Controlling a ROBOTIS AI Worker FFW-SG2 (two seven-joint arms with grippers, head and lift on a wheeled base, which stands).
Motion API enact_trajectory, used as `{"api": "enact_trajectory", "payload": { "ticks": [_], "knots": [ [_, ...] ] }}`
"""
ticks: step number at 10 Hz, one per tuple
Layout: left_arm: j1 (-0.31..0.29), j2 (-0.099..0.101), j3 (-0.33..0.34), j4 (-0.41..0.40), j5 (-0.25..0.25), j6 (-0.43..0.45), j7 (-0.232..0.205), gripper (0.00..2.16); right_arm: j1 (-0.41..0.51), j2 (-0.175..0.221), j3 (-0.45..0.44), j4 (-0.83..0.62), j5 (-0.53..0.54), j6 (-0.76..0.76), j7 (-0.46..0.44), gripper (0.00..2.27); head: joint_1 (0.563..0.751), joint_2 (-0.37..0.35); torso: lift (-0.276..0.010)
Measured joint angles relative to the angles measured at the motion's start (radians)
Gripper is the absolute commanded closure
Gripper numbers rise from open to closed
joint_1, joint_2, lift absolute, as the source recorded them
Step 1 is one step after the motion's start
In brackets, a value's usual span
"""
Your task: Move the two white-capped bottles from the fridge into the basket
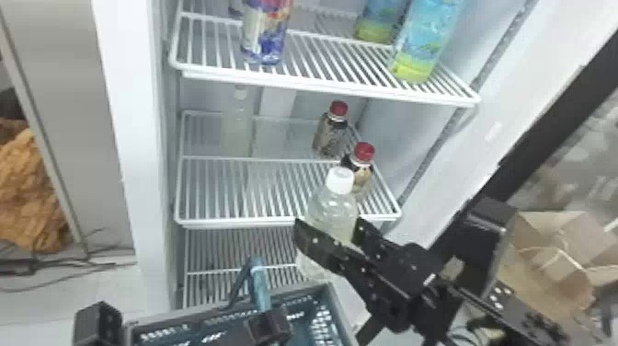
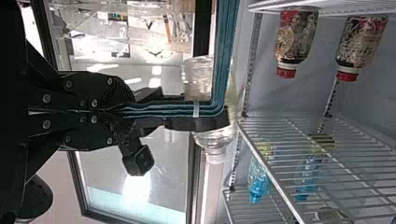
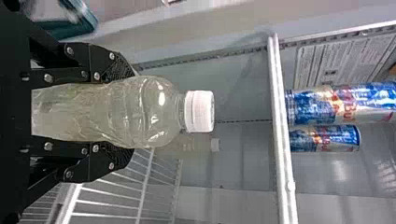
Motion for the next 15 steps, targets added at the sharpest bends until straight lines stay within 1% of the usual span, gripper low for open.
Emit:
{"api": "enact_trajectory", "payload": {
  "ticks": [3,5,9,12,15],
  "knots": [
    [0.004,-0.001,0.005,0.0,-0.002,0.0,0.0,1.12,0.079,0.008,-0.03,-0.143,0.003,0.183,-0.002,0.84,0.695,-0.35,-0.26],
    [0.005,0.001,0.006,0.0,-0.004,0.0,0.0,1.12,0.103,0.015,-0.052,-0.187,0.005,0.289,-0.018,0.84,0.695,-0.35,-0.26],
    [0.006,0.001,0.006,0.0,-0.002,0.0,-0.001,1.12,0.108,0.021,-0.058,-0.191,-0.042,0.453,-0.056,0.84,0.695,-0.35,-0.26],
    [0.008,-0.001,0.007,0.0,-0.002,0.0,-0.001,1.12,0.098,0.025,-0.059,-0.168,-0.086,0.513,-0.076,0.82,0.695,-0.35,-0.26],
    [0.007,0.001,0.006,0.0,-0.001,0.0,-0.001,1.12,0.089,0.025,-0.062,-0.138,-0.091,0.522,-0.077,0.55,0.695,-0.35,-0.26]
  ]
}}
